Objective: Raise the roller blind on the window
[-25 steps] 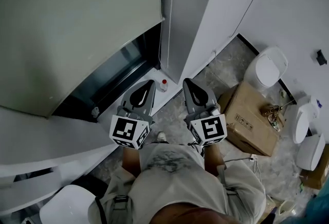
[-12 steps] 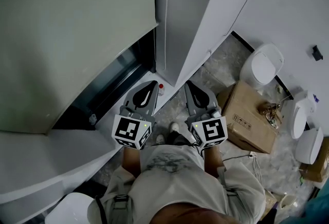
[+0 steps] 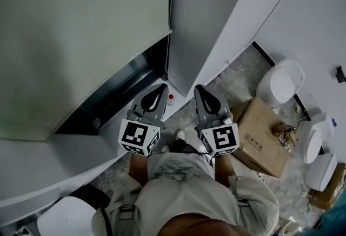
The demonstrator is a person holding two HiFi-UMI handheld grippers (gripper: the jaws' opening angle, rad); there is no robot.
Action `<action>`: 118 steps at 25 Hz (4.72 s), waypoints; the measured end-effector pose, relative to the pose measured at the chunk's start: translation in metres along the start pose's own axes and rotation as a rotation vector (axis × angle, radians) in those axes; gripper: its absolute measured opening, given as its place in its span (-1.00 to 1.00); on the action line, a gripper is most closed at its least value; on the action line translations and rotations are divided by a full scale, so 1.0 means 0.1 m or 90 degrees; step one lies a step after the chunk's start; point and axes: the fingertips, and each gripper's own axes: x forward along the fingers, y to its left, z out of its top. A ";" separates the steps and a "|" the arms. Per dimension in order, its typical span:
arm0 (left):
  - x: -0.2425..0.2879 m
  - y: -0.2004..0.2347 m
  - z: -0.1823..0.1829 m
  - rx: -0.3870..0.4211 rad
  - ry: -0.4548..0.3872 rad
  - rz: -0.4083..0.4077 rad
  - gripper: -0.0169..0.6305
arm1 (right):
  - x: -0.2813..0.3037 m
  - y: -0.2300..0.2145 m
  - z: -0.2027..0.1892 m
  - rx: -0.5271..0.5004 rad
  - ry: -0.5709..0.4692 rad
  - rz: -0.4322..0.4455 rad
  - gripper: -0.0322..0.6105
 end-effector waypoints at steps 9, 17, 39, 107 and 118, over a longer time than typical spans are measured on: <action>0.46 0.09 0.07 -0.001 -0.001 0.065 -0.93 | 0.29 -0.48 -0.01 0.018 0.006 0.040 -0.87; 0.62 0.20 0.12 0.003 -0.001 0.116 -0.93 | 0.45 -0.60 0.03 0.017 -0.008 0.093 -0.87; 1.13 0.64 0.26 0.026 -0.010 0.045 -0.93 | 1.03 -0.63 0.12 0.000 -0.035 0.056 -0.87; 2.15 0.85 0.19 0.003 0.001 -0.105 -0.92 | 1.48 -0.94 0.00 0.005 0.011 -0.003 -0.87; 1.81 0.77 0.12 0.002 0.022 -0.091 -0.92 | 1.48 -0.68 0.36 0.034 -0.020 0.092 -0.86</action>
